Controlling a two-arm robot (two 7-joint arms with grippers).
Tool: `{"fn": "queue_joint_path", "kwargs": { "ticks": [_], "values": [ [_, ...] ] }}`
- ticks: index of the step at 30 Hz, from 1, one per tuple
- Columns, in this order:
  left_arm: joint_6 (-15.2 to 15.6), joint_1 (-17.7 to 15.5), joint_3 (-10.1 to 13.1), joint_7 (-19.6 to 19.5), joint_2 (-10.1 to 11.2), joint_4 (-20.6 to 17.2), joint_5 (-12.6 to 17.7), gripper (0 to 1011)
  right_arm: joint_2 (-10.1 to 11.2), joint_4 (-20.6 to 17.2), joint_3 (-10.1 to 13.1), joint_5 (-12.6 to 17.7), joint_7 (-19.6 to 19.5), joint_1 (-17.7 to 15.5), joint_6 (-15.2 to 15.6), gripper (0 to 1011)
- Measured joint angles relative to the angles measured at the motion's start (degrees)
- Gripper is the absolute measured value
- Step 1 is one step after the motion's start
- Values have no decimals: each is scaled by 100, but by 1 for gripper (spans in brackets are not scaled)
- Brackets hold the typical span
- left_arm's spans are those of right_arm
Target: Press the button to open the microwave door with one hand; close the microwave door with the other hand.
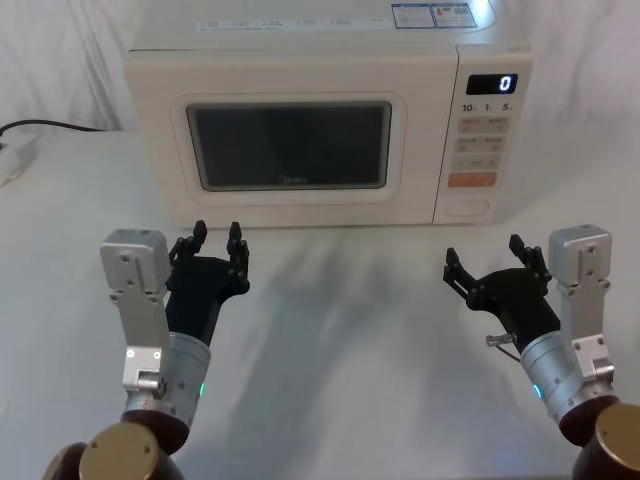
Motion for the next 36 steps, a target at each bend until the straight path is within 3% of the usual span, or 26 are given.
{"fn": "queue_joint_path", "kwargs": {
  "ticks": [16, 20, 36],
  "values": [
    [0, 0, 0, 0, 0, 0, 0, 925, 0, 0, 0, 0, 0, 0, 0, 1002],
    [0, 0, 0, 0, 0, 0, 0, 1001, 0, 0, 0, 0, 0, 0, 0, 1002],
    [0, 0, 0, -1, 0, 0, 0, 1001, 0, 0, 0, 0, 0, 0, 0, 1002]
  ]
}}
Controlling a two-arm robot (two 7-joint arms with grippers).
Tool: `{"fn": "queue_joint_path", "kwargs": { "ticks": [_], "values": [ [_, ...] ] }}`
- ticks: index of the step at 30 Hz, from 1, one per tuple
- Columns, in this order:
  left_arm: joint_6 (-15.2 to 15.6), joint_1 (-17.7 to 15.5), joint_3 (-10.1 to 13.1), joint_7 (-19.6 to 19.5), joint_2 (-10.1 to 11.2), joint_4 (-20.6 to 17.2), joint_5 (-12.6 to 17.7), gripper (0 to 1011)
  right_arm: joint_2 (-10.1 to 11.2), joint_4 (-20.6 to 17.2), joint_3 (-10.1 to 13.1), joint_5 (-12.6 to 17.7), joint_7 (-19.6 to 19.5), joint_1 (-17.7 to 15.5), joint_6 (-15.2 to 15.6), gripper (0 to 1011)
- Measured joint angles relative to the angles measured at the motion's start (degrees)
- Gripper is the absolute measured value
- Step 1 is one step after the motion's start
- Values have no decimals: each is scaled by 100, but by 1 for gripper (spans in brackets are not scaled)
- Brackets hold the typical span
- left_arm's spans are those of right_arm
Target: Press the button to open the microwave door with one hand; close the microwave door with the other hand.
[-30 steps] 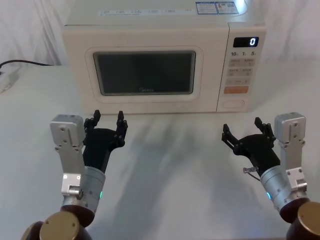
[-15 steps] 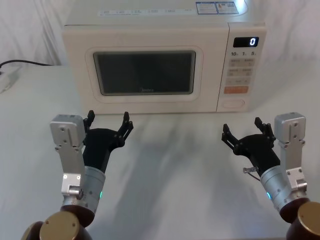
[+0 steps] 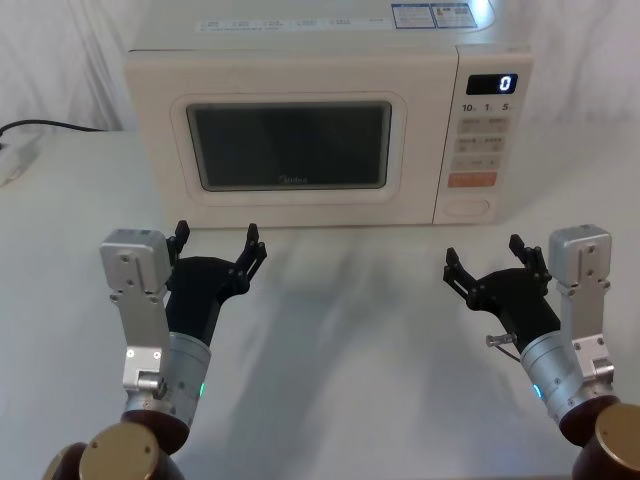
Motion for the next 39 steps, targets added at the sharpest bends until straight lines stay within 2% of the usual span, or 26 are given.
{"fn": "queue_joint_path", "kwargs": {
  "ticks": [39],
  "values": [
    [0, 0, 0, 0, 0, 0, 0, 1001, 0, 0, 0, 0, 0, 0, 0, 1002]
  ]
}}
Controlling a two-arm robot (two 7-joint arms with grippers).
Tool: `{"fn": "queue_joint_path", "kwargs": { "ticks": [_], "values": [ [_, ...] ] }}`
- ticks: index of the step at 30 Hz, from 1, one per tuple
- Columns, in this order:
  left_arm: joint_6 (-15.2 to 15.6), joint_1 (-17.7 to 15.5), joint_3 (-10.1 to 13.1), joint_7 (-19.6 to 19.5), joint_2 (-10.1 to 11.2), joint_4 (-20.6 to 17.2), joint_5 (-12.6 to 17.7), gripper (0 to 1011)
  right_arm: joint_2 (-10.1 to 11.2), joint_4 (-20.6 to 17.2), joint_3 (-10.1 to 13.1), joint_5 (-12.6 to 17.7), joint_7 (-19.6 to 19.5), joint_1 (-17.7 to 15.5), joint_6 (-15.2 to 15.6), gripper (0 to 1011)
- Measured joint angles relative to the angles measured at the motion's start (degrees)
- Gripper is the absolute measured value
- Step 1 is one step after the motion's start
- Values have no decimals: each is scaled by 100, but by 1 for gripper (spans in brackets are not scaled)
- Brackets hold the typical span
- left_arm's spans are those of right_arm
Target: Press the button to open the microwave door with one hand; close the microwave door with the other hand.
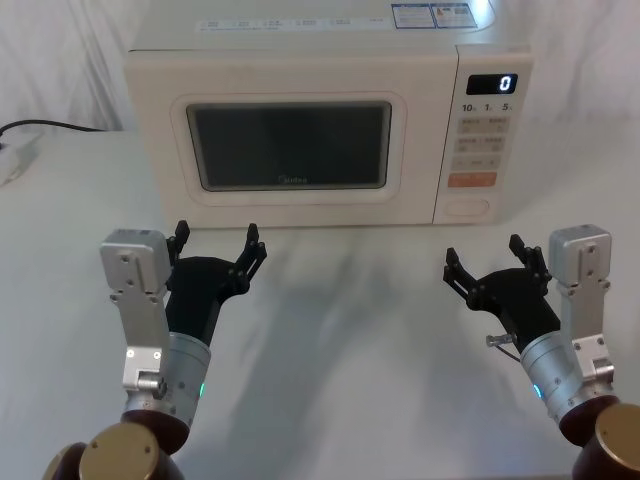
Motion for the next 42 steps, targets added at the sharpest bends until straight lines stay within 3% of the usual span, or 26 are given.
{"fn": "queue_joint_path", "kwargs": {
  "ticks": [42],
  "values": [
    [0, 0, 0, 0, 0, 0, 0, 1001, 0, 0, 0, 0, 0, 0, 0, 1002]
  ]
}}
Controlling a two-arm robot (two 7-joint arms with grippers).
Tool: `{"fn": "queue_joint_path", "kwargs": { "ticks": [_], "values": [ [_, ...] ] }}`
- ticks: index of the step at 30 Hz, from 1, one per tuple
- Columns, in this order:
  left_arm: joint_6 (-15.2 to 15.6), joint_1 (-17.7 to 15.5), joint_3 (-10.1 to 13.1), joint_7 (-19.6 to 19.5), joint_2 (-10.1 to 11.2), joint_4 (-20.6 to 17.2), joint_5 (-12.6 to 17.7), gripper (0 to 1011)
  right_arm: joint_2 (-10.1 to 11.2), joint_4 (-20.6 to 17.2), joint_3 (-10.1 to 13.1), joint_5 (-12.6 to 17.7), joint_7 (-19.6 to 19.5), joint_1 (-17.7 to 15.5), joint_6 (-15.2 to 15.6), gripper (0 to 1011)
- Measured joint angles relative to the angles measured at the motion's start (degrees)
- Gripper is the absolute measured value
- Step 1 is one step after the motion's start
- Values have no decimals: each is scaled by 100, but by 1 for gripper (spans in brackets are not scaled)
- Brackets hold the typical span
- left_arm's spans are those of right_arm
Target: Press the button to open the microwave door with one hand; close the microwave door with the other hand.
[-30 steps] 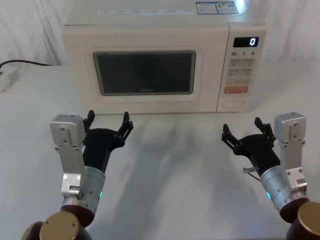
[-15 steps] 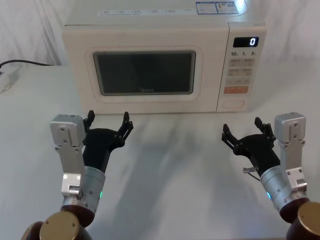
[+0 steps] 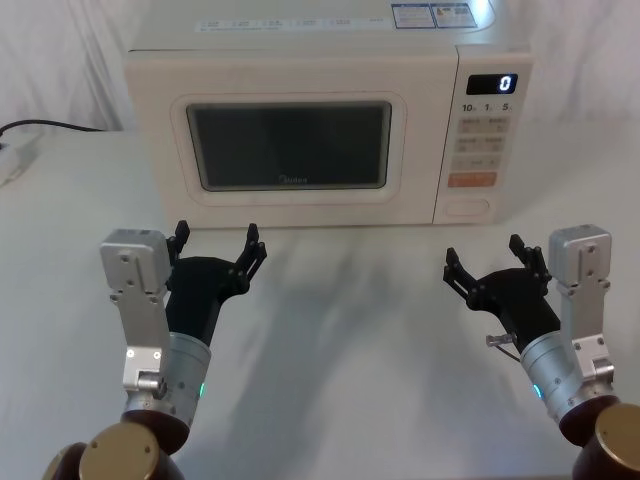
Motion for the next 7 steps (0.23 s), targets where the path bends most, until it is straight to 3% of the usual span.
{"fn": "queue_joint_path", "kwargs": {
  "ticks": [7],
  "values": [
    [0, 0, 0, 0, 0, 0, 0, 1001, 0, 0, 0, 0, 0, 0, 0, 1002]
  ]
}}
